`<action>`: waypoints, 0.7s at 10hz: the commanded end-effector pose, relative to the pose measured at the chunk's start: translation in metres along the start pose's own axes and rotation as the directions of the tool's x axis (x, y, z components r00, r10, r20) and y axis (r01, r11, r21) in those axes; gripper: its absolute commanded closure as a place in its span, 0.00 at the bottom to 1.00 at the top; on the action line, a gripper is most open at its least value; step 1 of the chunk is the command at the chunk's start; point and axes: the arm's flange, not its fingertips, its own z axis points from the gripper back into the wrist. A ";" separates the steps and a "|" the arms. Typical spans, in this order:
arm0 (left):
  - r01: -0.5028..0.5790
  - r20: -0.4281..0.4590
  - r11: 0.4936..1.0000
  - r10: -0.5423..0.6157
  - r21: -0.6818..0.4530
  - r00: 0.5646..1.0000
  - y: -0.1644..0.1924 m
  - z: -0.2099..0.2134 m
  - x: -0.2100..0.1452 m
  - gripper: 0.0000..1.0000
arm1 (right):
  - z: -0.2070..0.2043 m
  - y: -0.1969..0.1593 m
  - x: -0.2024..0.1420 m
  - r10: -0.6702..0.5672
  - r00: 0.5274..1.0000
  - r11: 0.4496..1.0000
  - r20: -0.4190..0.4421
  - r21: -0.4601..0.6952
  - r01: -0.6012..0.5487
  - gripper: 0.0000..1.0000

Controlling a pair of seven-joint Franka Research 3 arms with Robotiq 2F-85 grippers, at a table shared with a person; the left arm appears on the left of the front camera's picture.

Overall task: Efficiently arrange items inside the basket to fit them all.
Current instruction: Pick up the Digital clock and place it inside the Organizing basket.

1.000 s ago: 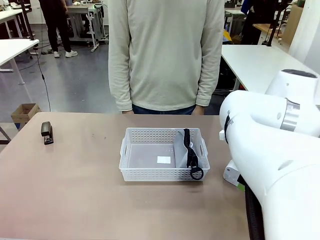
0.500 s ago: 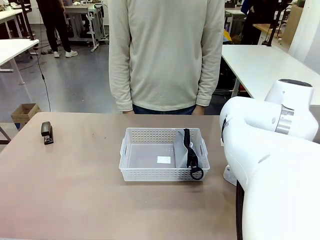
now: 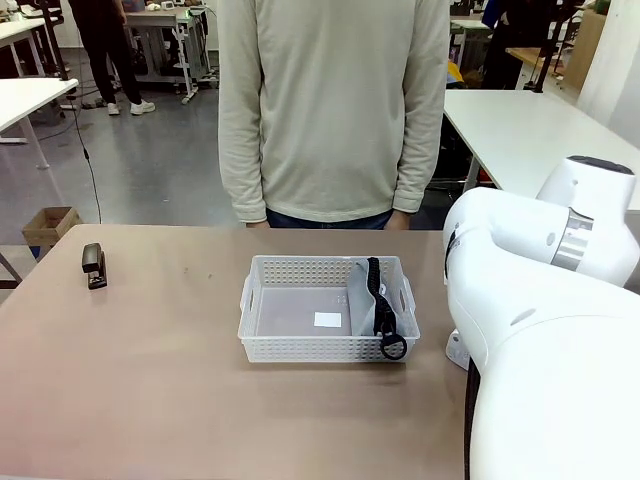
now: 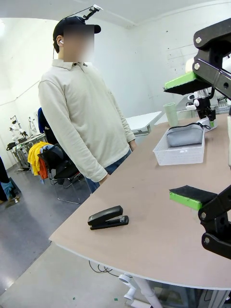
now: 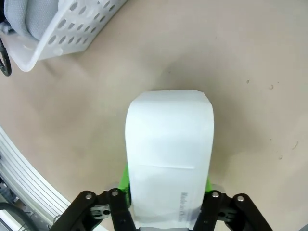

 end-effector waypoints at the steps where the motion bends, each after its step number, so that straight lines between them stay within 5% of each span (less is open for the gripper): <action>1: 0.022 0.012 1.000 -0.022 -0.017 1.000 0.000 0.000 0.001 0.00 | -0.018 0.011 -0.045 0.025 0.999 0.999 0.033 0.024 -0.026 1.00; 5: 0.022 0.012 1.000 -0.022 -0.017 1.000 0.000 0.000 0.001 0.00 | -0.016 0.012 -0.045 0.014 1.000 1.000 0.021 0.025 -0.015 1.00; 7: 0.022 0.012 1.000 -0.022 -0.017 1.000 0.000 0.000 0.001 0.00 | 0.044 0.022 -0.051 -0.165 0.983 0.984 0.085 0.077 0.158 1.00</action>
